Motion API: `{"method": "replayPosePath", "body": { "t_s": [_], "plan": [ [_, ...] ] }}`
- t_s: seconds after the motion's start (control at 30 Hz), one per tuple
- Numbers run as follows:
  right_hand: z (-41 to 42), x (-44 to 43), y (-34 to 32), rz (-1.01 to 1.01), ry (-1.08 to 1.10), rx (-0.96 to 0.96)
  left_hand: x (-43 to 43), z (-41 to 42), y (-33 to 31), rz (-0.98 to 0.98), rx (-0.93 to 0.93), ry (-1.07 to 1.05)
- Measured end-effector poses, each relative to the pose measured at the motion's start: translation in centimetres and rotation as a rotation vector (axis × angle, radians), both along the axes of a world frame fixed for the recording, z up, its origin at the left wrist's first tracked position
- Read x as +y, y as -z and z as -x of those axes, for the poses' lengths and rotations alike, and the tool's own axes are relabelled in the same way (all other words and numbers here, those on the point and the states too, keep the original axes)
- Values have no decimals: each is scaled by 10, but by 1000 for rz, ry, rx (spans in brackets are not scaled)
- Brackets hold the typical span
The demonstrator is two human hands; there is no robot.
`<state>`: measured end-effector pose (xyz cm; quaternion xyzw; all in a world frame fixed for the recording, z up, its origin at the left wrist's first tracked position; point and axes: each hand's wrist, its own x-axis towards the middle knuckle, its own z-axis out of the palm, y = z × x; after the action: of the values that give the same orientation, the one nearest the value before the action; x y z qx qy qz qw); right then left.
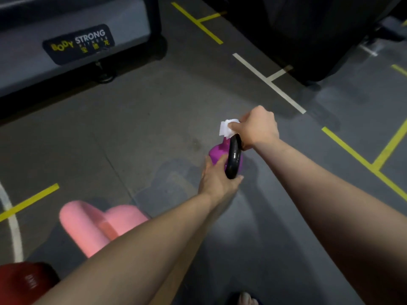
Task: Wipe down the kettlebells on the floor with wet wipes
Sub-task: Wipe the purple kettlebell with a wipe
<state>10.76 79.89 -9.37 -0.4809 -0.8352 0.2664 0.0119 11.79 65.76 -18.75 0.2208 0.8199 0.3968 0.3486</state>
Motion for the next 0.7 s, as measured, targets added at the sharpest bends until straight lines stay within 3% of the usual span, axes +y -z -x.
{"method": "replayPosePath", "body": {
  "t_s": [0.27, 0.43, 0.53, 0.7],
  "plan": [
    [-19, 3, 7, 60, 56, 53, -11, 69, -18, 35, 21, 57],
    [-73, -4, 5, 250, -149, 154, -16, 83, -18, -39, 188, 116],
    [-96, 2, 13, 64, -337, 74, -11, 73, -17, -62, 224, 124],
    [-93, 11, 49, -157, -301, 174, 1, 75, -20, -101, 154, 158]
  ]
}}
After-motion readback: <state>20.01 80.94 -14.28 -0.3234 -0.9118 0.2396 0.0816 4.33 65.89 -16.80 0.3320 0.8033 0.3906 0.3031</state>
